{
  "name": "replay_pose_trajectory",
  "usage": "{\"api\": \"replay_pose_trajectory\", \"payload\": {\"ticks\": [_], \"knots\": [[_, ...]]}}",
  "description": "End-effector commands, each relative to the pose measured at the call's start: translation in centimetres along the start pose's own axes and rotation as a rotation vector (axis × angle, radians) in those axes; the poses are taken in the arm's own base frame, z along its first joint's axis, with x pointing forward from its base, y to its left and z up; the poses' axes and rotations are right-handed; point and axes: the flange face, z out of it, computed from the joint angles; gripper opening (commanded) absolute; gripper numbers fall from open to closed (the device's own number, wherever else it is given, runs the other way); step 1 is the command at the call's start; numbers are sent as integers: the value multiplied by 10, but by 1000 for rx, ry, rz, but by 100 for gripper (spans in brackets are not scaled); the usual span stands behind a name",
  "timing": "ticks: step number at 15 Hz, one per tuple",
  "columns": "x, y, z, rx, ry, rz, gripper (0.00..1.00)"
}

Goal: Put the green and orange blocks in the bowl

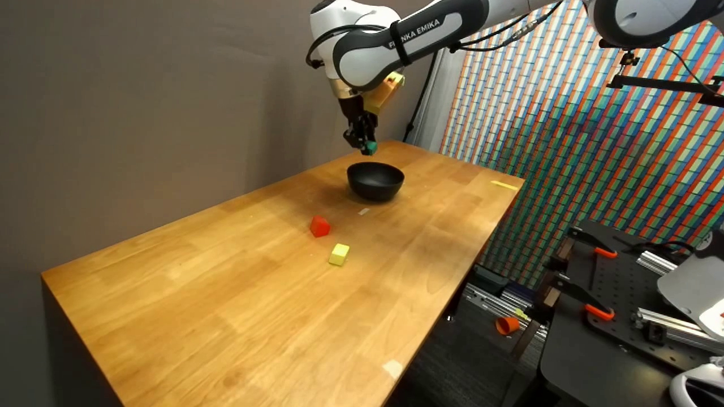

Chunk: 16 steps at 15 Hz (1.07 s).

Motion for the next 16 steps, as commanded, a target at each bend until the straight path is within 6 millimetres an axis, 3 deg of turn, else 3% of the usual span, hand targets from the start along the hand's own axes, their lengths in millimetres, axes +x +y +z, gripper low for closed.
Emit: {"api": "replay_pose_trajectory", "payload": {"ticks": [1, 4, 8, 12, 16], "knots": [[-17, 29, 18, 2, -60, 56, 78], [-20, 15, 23, 163, -81, -20, 99], [-16, -45, 6, 354, -63, -111, 100], [-21, -120, -20, 521, -32, -247, 100], [-29, -182, -22, 621, -31, -391, 100]]}}
